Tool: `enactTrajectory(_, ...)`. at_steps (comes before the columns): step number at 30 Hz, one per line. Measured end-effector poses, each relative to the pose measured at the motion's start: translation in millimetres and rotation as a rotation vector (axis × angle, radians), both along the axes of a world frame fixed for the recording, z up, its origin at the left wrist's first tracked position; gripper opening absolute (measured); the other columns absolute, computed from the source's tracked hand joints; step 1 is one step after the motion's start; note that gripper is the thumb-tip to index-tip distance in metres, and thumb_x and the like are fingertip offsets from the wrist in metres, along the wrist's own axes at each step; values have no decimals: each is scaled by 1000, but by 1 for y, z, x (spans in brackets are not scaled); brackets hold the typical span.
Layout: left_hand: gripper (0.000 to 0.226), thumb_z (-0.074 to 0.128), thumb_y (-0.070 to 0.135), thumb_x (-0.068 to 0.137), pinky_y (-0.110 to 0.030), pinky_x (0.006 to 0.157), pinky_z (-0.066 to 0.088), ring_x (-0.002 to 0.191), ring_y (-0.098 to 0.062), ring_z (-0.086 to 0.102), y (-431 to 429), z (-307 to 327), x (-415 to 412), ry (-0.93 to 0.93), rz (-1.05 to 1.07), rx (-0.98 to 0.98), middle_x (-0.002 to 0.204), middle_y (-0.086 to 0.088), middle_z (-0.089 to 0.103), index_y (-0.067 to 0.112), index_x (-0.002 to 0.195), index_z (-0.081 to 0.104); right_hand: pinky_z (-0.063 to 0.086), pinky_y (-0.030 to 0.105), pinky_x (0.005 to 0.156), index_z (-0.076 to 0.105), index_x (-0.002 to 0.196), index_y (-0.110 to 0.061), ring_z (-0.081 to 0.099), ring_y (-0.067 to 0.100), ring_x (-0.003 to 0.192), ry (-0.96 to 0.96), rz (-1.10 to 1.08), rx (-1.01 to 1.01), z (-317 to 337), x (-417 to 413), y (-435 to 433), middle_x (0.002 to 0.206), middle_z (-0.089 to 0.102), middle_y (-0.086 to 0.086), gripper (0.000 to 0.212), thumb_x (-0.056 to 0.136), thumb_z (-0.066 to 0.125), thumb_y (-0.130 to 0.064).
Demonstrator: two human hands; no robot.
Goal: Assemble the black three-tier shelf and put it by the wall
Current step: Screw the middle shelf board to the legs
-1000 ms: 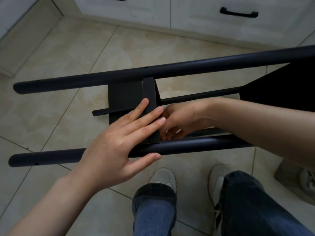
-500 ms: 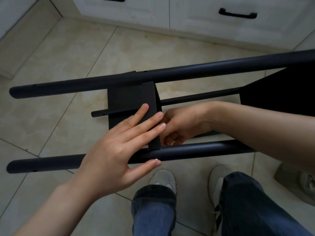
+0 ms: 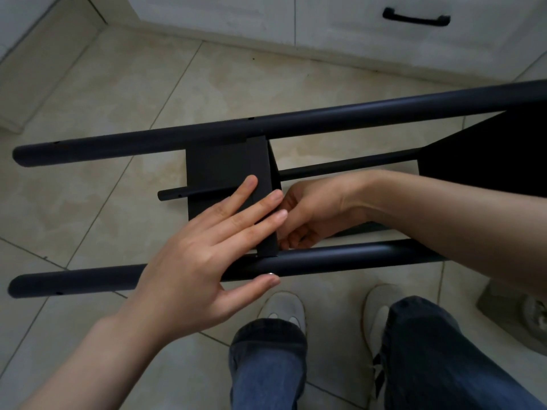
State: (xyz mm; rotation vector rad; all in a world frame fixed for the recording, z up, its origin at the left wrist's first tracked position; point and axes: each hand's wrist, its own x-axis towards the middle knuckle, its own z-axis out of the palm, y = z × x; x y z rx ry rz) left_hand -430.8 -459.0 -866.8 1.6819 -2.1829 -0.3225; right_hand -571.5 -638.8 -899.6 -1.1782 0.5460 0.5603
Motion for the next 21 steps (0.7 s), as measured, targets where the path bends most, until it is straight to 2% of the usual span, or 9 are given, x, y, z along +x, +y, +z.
enactTrajectory(2, 64, 62, 47, 94, -37, 120, 33, 153, -23, 25, 1, 0, 0, 1, -2, -4, 159, 0, 40, 14, 147, 48, 50, 24, 72, 67, 92, -5, 61, 13, 70, 7, -6, -7, -1, 1, 1, 78, 67, 5, 4, 91, 64, -8)
enactTrajectory(4, 63, 62, 47, 94, -37, 120, 33, 153, -23, 25, 0, 0, 0, -2, -2, -6, 159, 0, 40, 14, 147, 48, 50, 26, 76, 68, 90, -7, 61, 13, 73, 2, -11, 42, 1, -1, 0, 82, 68, 6, 4, 90, 64, -8)
enactTrajectory(8, 63, 63, 46, 94, -35, 120, 33, 153, -23, 27, 0, -1, 0, -3, 1, -14, 158, 0, 41, 14, 146, 49, 49, 27, 79, 67, 102, -3, 61, 16, 78, 12, 0, 18, 2, -1, 0, 89, 66, 9, 14, 91, 64, -11)
enactTrajectory(12, 63, 63, 46, 94, -37, 119, 34, 153, -23, 27, 1, -1, 0, 0, -1, -15, 158, 0, 41, 14, 146, 49, 49, 29, 81, 66, 114, 0, 60, 17, 83, 45, 65, -80, 3, 0, 0, 95, 67, 8, 31, 96, 60, -25)
enactTrajectory(14, 63, 63, 46, 94, -37, 119, 34, 153, -23, 26, 1, -1, 0, -2, 0, -12, 158, 0, 40, 13, 146, 50, 50, 27, 80, 66, 113, -3, 61, 15, 83, 52, 59, -51, 4, -1, -1, 95, 67, 6, 29, 96, 60, -26)
enactTrajectory(18, 63, 62, 46, 94, -37, 119, 34, 153, -23, 26, 1, -1, 0, -2, 1, -5, 159, 0, 40, 14, 146, 49, 50, 25, 79, 65, 106, -3, 61, 15, 80, 26, -10, 49, 2, -1, 0, 95, 65, 11, 16, 93, 62, -11)
enactTrajectory(21, 63, 62, 47, 94, -38, 119, 35, 153, -23, 25, 2, -1, 0, -7, 1, -3, 159, 0, 40, 14, 147, 49, 47, 24, 73, 66, 94, -5, 58, 12, 73, 38, -13, -9, -1, 0, 2, 84, 64, 7, 10, 95, 60, -14)
